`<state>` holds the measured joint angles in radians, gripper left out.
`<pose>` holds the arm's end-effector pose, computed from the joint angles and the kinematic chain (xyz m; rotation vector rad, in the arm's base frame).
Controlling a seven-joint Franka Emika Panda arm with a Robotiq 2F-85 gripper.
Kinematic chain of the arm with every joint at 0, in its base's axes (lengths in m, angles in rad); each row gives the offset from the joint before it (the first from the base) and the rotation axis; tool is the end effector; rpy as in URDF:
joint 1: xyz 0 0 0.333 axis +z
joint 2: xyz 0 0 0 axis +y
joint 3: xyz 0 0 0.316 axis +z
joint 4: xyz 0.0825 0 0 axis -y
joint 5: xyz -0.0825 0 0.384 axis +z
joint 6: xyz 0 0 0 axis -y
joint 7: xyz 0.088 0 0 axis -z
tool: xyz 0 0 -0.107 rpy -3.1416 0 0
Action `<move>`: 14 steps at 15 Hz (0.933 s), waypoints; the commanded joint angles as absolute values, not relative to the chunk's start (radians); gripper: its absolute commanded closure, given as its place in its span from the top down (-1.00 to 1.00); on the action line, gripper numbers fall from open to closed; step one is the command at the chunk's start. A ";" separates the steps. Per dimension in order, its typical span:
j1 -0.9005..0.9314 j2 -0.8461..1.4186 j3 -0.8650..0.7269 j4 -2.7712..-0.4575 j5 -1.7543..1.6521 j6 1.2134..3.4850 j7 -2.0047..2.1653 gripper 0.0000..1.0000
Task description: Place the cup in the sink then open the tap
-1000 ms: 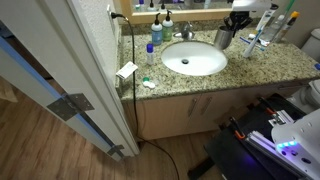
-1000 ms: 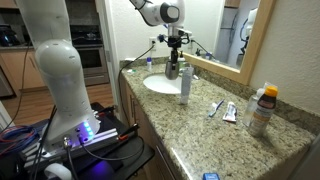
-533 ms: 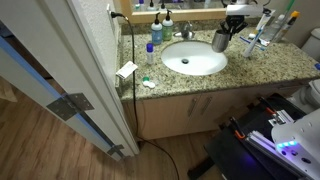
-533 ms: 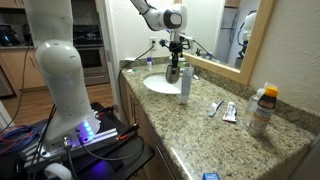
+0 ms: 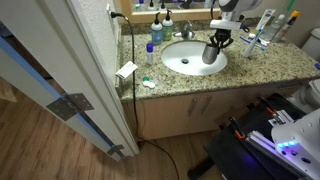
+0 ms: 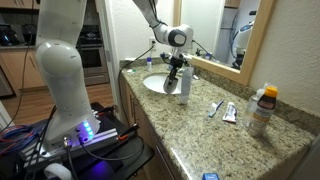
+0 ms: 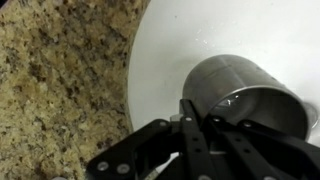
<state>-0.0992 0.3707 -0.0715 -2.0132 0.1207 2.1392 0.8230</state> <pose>0.5676 -0.0919 0.2509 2.6696 -1.5812 -0.3918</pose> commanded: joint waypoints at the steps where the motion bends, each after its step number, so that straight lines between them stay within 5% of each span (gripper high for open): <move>1: -0.065 0.392 -0.103 -1.998 0.116 2.144 0.848 -0.96; 14: -0.005 0.572 -0.105 -1.884 0.170 2.325 1.057 -0.86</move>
<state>-0.0155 0.5715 -0.0942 -1.8860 0.1620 2.3277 1.0627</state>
